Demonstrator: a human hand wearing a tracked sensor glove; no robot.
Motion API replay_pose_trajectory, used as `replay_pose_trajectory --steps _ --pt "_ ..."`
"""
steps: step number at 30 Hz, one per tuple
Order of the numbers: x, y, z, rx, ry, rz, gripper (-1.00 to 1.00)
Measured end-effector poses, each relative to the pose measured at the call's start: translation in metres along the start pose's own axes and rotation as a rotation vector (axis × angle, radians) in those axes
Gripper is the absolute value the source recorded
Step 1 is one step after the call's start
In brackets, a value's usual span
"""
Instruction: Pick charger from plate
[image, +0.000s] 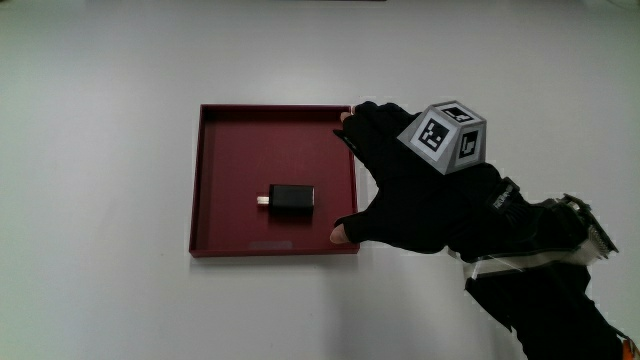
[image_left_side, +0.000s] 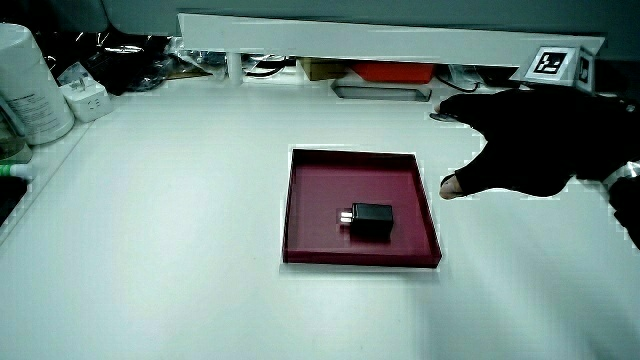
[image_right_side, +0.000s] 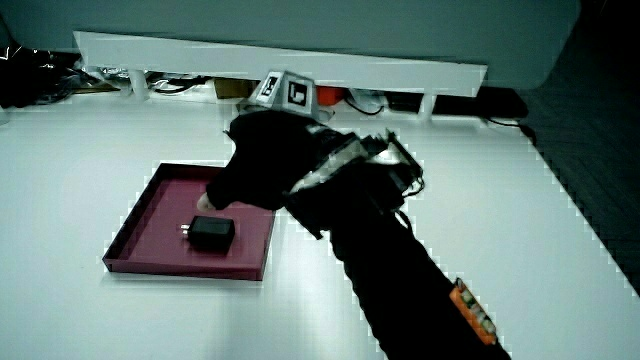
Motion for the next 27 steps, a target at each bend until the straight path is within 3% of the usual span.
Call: replay_pose_trajectory --steps 13,24,27 --pt "0.006 0.034 -0.022 -0.035 0.033 -0.011 0.00" --pt "0.012 0.073 -0.056 -0.074 0.032 -0.036 0.00" --pt "0.016 0.084 -0.068 -0.108 0.039 -0.050 0.00"
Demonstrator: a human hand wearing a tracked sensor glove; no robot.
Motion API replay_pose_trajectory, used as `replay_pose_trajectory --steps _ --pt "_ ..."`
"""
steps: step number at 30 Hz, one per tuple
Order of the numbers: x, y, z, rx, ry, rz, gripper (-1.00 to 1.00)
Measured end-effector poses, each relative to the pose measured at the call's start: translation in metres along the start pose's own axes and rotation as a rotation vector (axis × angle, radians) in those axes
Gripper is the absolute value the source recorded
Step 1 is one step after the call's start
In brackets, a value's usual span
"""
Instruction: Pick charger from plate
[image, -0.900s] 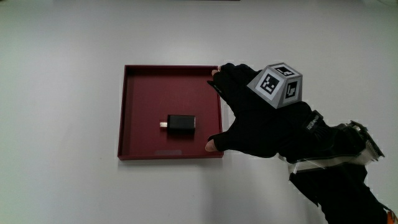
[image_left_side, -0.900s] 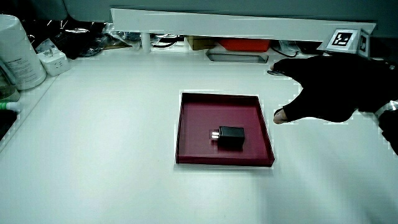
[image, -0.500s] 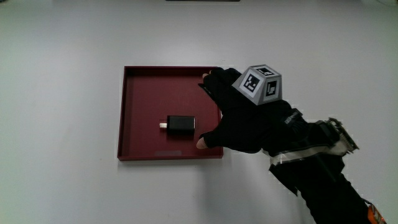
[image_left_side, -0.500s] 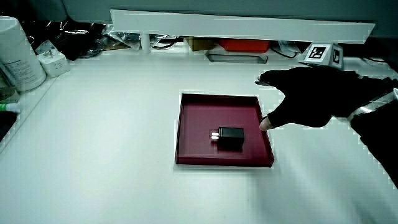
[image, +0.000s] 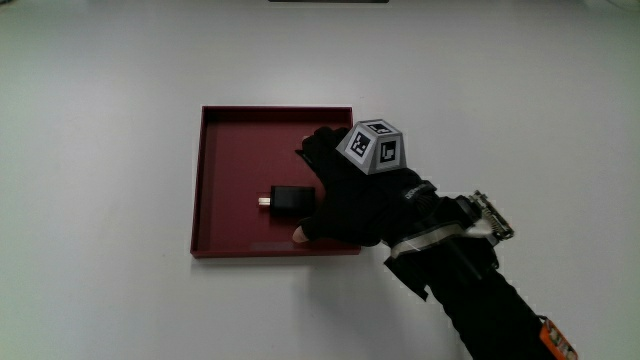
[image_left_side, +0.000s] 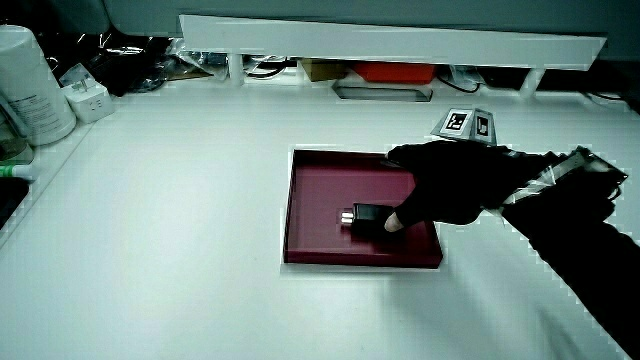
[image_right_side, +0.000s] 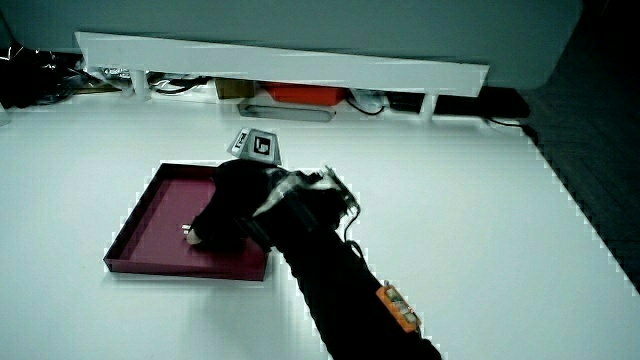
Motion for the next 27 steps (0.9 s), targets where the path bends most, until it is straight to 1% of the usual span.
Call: replay_pose_trajectory --steps 2,3,9,10,12,15,18,20,21,22,23,24,25,26,27 --pt "0.003 0.008 -0.006 0.003 0.001 -0.014 0.00" --pt "0.001 0.009 -0.008 0.006 0.006 -0.002 0.00" --pt "0.009 0.028 -0.027 -0.043 0.025 -0.027 0.00" --pt "0.009 0.030 -0.028 -0.036 0.024 -0.026 0.00" --pt "0.011 0.032 -0.030 -0.045 0.044 -0.024 0.00" --pt "0.013 0.039 -0.036 -0.034 0.037 -0.045 0.00" --pt "0.012 0.042 -0.040 -0.038 0.038 -0.040 0.00" --pt "0.014 0.046 -0.044 -0.044 0.031 -0.053 0.00" --pt "0.014 0.047 -0.045 -0.052 0.036 -0.044 0.00" --pt "0.013 0.046 -0.046 -0.046 0.045 -0.040 0.00" --pt "0.016 0.049 -0.049 -0.054 0.040 -0.050 0.00" --pt "0.014 0.048 -0.048 -0.045 0.041 -0.043 0.00" --pt "0.015 0.049 -0.050 -0.031 0.031 -0.050 0.00" --pt "0.016 0.050 -0.051 -0.036 0.034 -0.048 0.00" --pt "0.015 0.049 -0.051 -0.025 0.032 -0.047 0.03"
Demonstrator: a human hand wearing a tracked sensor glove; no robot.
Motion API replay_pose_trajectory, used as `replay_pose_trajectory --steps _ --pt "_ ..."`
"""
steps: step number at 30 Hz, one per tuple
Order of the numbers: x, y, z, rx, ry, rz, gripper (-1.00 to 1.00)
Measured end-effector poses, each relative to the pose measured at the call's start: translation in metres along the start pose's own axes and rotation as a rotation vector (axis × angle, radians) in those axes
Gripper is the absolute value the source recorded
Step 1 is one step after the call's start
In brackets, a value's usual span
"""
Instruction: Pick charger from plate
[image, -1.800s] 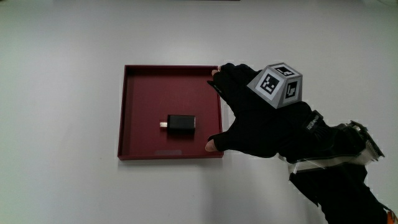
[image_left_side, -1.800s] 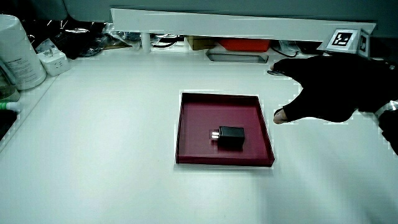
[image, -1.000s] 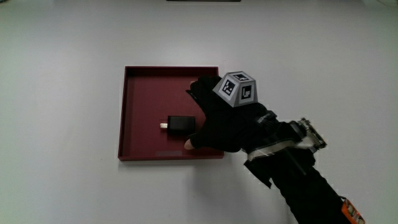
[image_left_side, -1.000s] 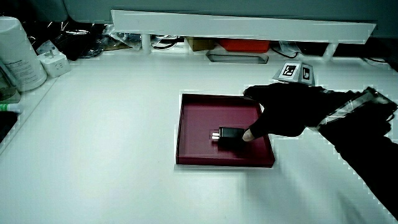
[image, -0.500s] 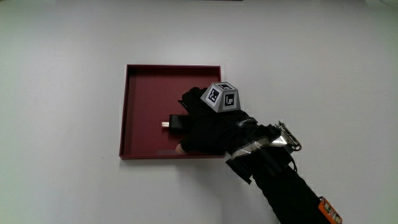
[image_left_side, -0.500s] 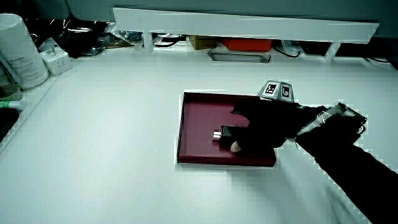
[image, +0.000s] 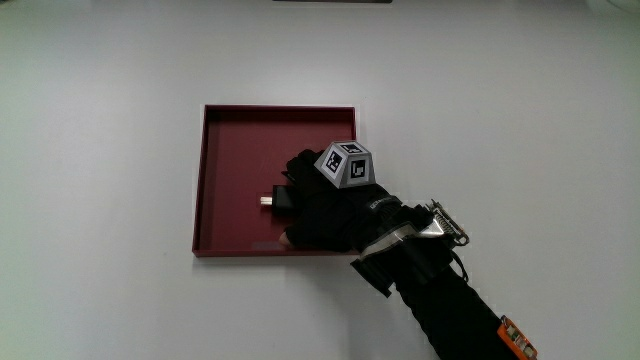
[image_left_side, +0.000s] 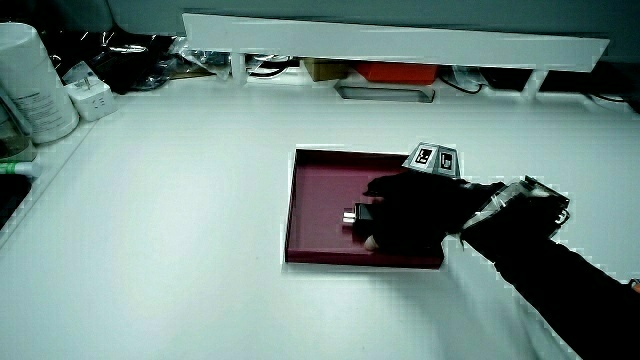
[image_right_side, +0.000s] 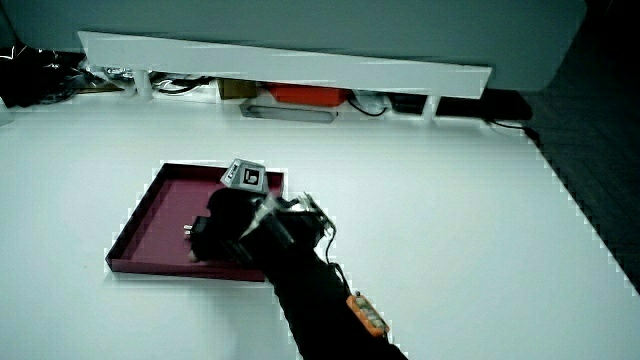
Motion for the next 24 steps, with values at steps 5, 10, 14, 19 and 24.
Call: replay_pose_trajectory --steps 5,10,14,19,24 --pt "0.0004 0.0035 -0.0022 0.012 -0.009 -0.007 0.19" --pt "-0.0043 0.0008 0.0007 0.056 -0.012 0.012 0.35" --pt "-0.0026 0.0042 -0.0008 0.074 -0.028 -0.018 0.48" --pt "-0.0049 0.0023 0.0008 0.111 -0.031 -0.016 0.65" --pt "-0.0057 0.0015 0.0012 0.126 -0.041 -0.009 0.81"
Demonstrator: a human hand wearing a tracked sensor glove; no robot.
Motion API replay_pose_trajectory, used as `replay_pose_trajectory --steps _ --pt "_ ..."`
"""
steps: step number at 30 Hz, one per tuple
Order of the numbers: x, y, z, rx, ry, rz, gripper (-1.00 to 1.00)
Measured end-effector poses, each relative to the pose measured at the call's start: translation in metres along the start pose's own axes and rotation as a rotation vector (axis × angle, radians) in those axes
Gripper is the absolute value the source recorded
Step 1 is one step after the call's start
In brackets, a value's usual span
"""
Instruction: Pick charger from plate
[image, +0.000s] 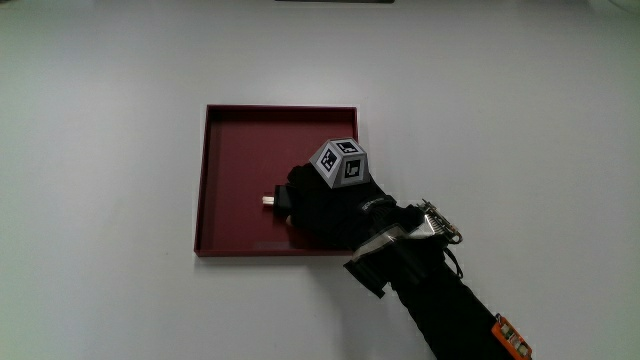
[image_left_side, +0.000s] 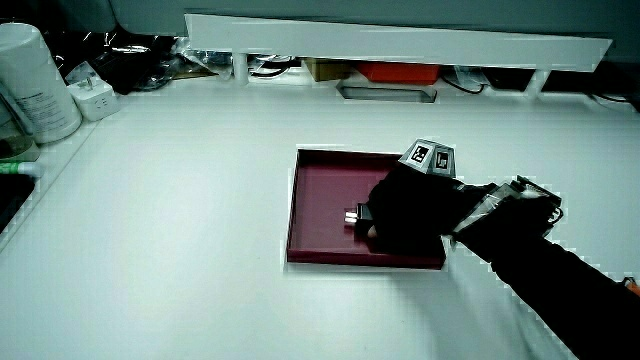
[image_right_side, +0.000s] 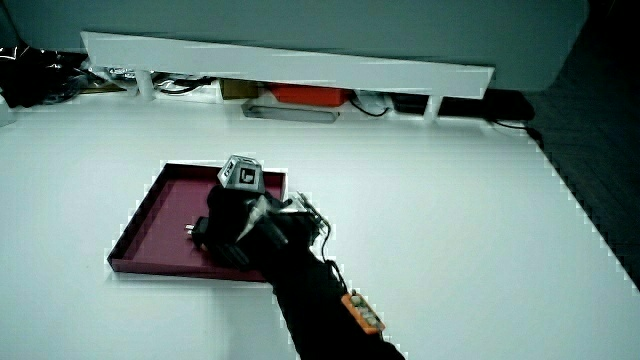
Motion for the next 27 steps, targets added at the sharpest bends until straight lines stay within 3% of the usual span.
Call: replay_pose_trajectory --steps 6,13,21,27 --pt "-0.002 -0.002 -0.001 0.014 -0.016 0.029 1.00" --pt "-0.005 -0.004 0.000 0.020 -0.020 0.048 1.00" --pt "-0.013 -0.026 0.022 0.047 -0.018 0.097 1.00" --pt "-0.017 -0.049 0.040 0.064 0.019 0.138 1.00"
